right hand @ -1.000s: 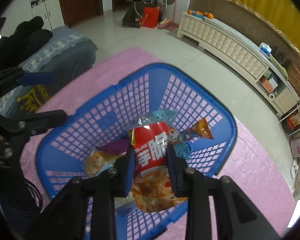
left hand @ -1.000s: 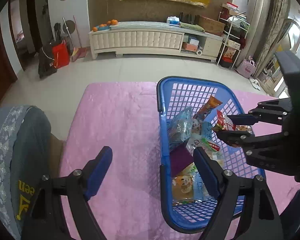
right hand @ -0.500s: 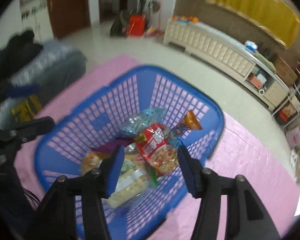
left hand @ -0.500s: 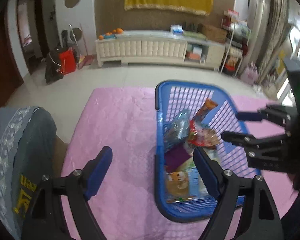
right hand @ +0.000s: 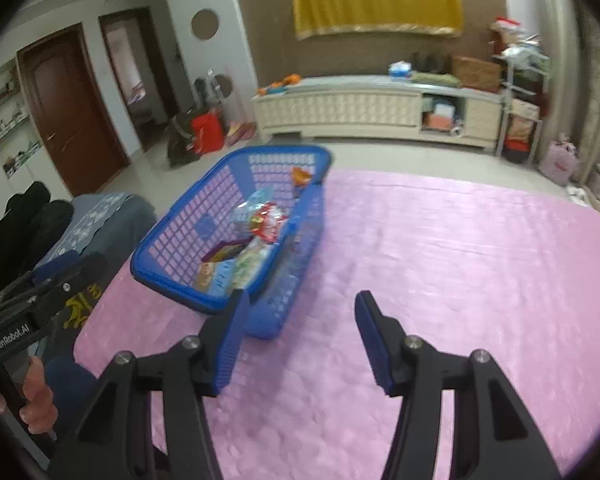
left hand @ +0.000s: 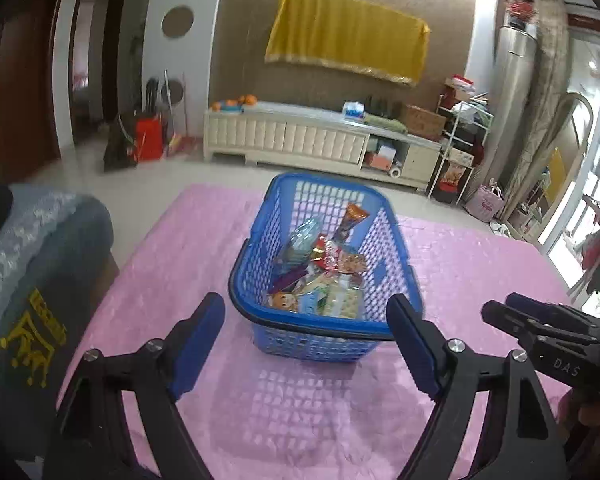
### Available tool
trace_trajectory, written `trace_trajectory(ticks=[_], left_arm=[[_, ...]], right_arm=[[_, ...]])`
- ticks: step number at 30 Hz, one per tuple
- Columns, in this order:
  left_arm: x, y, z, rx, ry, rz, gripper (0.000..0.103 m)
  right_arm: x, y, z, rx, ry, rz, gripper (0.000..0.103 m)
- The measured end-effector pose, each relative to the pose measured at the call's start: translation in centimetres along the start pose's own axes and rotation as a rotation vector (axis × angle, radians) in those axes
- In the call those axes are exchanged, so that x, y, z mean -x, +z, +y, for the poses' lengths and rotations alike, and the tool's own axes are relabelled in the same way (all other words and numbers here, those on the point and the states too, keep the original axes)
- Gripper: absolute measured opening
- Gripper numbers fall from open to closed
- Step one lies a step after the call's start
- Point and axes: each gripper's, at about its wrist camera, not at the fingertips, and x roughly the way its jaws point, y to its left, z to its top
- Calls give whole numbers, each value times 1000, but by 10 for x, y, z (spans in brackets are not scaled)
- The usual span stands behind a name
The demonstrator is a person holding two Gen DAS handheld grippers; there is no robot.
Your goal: Organize snacks
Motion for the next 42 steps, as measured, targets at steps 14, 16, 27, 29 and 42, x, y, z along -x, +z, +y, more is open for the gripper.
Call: trace_trajectory(ticks=[14,16,27,29,42], left_arm=[[82,-28,-60,-145,-39,-159,103],[92,-33,-64,-148,-46,-166,103],[124,-49,-77,-164,-41,-197,103],[126,-52,-77,-159,-44,-195,103],[131,-55,-80,-153,-69,-188,103]], right_arm=[[107,-29,-3,-15,-108,-279,103],[120,-33,-3,-26,-115,-310,103],[145,-58,3,-9,-125,-350,103],[146,-61,3,-5,-115,-348,103],[145,-69,5,0,-123,-323,103]])
